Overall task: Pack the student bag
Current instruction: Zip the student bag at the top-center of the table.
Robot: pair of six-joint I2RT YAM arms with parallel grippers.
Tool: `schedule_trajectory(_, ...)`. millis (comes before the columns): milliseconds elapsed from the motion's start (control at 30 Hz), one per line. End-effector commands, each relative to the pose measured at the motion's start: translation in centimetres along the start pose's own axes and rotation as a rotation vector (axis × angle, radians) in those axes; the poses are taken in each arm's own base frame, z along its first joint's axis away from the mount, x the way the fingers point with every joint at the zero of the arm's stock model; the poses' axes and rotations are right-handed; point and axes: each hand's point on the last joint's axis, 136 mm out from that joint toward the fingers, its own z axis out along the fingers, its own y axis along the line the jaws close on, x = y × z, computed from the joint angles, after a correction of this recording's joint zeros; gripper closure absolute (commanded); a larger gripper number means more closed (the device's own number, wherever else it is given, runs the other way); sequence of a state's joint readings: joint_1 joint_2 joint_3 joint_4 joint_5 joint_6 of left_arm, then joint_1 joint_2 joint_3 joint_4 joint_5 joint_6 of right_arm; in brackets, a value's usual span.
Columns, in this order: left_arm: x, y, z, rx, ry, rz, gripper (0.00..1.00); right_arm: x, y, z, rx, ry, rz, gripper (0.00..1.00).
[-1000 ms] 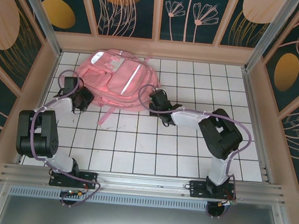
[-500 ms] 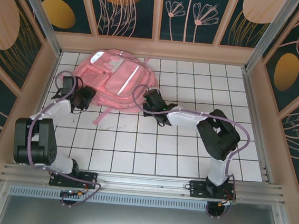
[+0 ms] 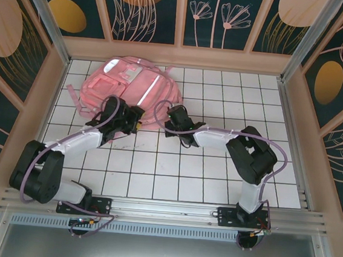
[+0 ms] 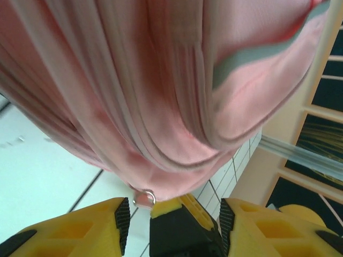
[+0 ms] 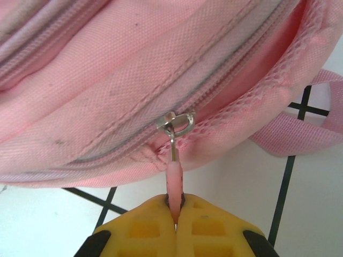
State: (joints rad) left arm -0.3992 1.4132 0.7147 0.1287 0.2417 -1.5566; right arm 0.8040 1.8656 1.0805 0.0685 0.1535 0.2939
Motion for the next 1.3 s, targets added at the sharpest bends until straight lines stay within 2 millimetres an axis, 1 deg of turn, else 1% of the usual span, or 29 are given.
schedule_trajectory(0, 0.7, -1.7, 1.3, 0.042, -0.006, -0.086, 0.50, -1.5, 0.9, -1.3, -0.066, -0.046, 0.005, 1.00)
schedule_trajectory(67, 1.1, -1.0, 1.8, 0.010, -0.004, -0.083, 0.50, -1.6, 1.1, -1.3, -0.077, -0.048, 0.002, 1.00)
schedule_trajectory(167, 1.2, -0.1, 2.4, -0.012, -0.025, -0.094, 0.50, -1.8, 1.4, -1.4, -0.092, -0.053, -0.004, 1.00)
schedule_trajectory(267, 0.6, 0.0, 3.5, -0.021, -0.051, -0.086, 0.51, -1.8, 1.7, -1.4, -0.111, -0.052, -0.007, 1.00)
schedule_trajectory(333, 0.5, -0.6, 4.3, -0.014, -0.055, -0.061, 0.54, -1.9, 2.0, -1.4, -0.122, -0.049, -0.008, 1.00)
schedule_trajectory(367, 0.2, -0.2, 4.7, -0.041, -0.063, -0.054, 0.58, -1.8, 2.1, -1.4, -0.126, -0.046, -0.009, 1.00)
schedule_trajectory(400, 0.1, -0.1, 4.9, -0.056, -0.069, -0.041, 0.68, -1.9, 2.1, -1.4, -0.128, -0.046, -0.010, 1.00)
schedule_trajectory(433, -0.2, 0.2, 4.9, -0.074, -0.084, -0.032, 0.75, -1.9, 2.2, -1.4, -0.129, -0.045, -0.010, 1.00)
schedule_trajectory(467, -0.5, 0.8, 4.6, -0.101, -0.106, -0.029, 0.85, -1.9, 2.2, -1.5, -0.127, -0.044, -0.010, 1.00)
schedule_trajectory(500, -0.8, 1.4, 4.2, -0.121, -0.129, -0.028, 0.95, -2.0, 2.1, -1.5, -0.123, -0.044, -0.009, 1.00)
schedule_trajectory(533, -1.2, 2.0, 3.7, -0.143, -0.151, -0.031, 1.00, -2.0, 2.0, -1.5, -0.117, -0.045, -0.008, 1.00)
schedule_trajectory(633, -2.4, 3.6, 1.5, -0.165, -0.223, -0.050, 1.00, -2.2, 1.6, -1.6, -0.094, -0.046, -0.009, 1.00)
schedule_trajectory(700, -3.3, 5.0, -0.3, -0.184, -0.268, -0.074, 1.00, -2.2, 1.0, -1.4, -0.072, -0.046, -0.006, 1.00)
schedule_trajectory(733, -4.0, 5.6, -1.3, -0.192, -0.295, -0.085, 1.00, -2.3, 0.6, -1.4, -0.061, -0.044, -0.002, 1.00)
schedule_trajectory(767, -4.8, 6.7, -2.5, -0.216, -0.325, -0.097, 1.00, -2.3, 0.1, -1.3, -0.052, -0.042, 0.004, 1.00)
schedule_trajectory(900, -7.4, 9.2, -6.4, -0.254, -0.422, -0.120, 1.00, -3.1, -1.1, -1.0, -0.028, -0.044, 0.013, 1.00)
schedule_trajectory(1000, -9.2, 10.1, -9.1, -0.276, -0.498, -0.107, 1.00, -3.9, -1.0, -0.5, -0.029, -0.046, 0.011, 1.00)
schedule_trajectory(1067, -10.7, 10.2, -10.7, -0.290, -0.544, -0.086, 1.00, -4.2, -0.7, 0.0, -0.036, -0.042, 0.010, 1.00)
schedule_trajectory(1167, -12.8, 10.5, -12.3, -0.327, -0.581, -0.053, 1.00, -4.8, -0.2, 0.7, -0.046, -0.042, 0.003, 1.00)
schedule_trajectory(1267, -14.9, 10.9, -13.2, -0.388, -0.595, -0.023, 1.00, -5.4, 0.6, 1.5, -0.064, -0.041, -0.009, 1.00)
